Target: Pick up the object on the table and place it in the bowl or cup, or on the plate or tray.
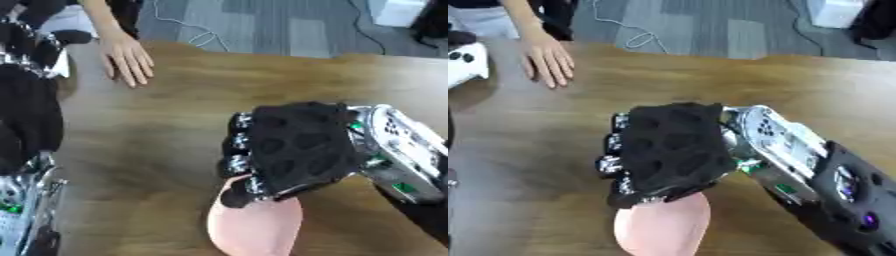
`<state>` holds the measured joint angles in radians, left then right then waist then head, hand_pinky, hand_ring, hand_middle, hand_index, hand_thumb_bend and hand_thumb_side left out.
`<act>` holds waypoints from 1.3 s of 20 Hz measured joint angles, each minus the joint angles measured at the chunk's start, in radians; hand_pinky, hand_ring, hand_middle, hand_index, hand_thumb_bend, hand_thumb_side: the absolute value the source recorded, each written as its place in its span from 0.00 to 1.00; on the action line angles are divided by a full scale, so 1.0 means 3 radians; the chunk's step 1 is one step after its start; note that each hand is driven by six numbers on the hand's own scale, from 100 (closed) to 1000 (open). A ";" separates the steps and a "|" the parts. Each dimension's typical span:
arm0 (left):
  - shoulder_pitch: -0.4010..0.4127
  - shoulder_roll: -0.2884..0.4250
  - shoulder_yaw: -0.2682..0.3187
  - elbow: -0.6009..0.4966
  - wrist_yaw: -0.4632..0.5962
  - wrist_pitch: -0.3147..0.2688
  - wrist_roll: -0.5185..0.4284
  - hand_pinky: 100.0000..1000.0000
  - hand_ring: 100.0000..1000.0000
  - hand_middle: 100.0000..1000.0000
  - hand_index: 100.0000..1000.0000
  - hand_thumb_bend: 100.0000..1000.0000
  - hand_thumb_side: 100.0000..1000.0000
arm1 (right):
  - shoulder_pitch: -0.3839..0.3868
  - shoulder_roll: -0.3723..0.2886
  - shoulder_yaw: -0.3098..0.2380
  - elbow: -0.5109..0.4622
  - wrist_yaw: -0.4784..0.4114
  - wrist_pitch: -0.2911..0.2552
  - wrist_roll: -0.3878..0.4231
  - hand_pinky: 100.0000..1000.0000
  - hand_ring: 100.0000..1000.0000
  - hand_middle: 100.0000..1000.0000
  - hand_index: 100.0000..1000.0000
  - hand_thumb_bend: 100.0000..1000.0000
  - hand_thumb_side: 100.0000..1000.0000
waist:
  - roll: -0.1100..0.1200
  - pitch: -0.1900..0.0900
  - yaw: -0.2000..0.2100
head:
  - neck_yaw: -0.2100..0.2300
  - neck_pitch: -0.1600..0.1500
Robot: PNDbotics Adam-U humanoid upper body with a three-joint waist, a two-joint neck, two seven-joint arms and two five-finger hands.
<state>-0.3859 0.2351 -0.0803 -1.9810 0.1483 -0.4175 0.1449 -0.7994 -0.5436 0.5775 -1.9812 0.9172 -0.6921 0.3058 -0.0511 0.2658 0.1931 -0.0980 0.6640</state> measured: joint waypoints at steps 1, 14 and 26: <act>0.0000 0.0000 0.0000 0.0000 -0.0001 0.0001 0.0000 0.59 0.80 0.82 0.81 0.00 0.85 | 0.0001 0.0000 0.0004 0.0000 0.0010 -0.0006 0.0007 0.00 0.00 0.07 0.09 0.00 0.04 | 0.0000 0.0000 0.0000 | 0.0000 0.0000; -0.0008 0.0000 -0.0002 0.0000 -0.0007 0.0017 -0.0015 0.58 0.80 0.82 0.81 0.00 0.85 | 0.0058 0.0138 0.0025 0.0003 0.0134 0.0020 0.0047 0.00 0.00 0.08 0.10 0.00 0.10 | 0.0005 0.0072 0.0029 | 0.0000 0.0031; -0.0033 0.0000 -0.0002 0.0000 -0.0006 0.0025 -0.0021 0.57 0.80 0.82 0.81 0.00 0.86 | 0.0143 0.0321 0.0086 0.0252 0.0010 0.0230 -0.0074 0.00 0.00 0.06 0.13 0.00 0.09 | 0.0018 0.0125 0.0041 | -0.0001 0.0059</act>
<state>-0.3957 0.2351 -0.0810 -1.9810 0.1464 -0.4101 0.1386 -0.7564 -0.4473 0.6034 -1.9056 0.9202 -0.6229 0.2836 -0.0458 0.3033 0.2054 -0.0981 0.6816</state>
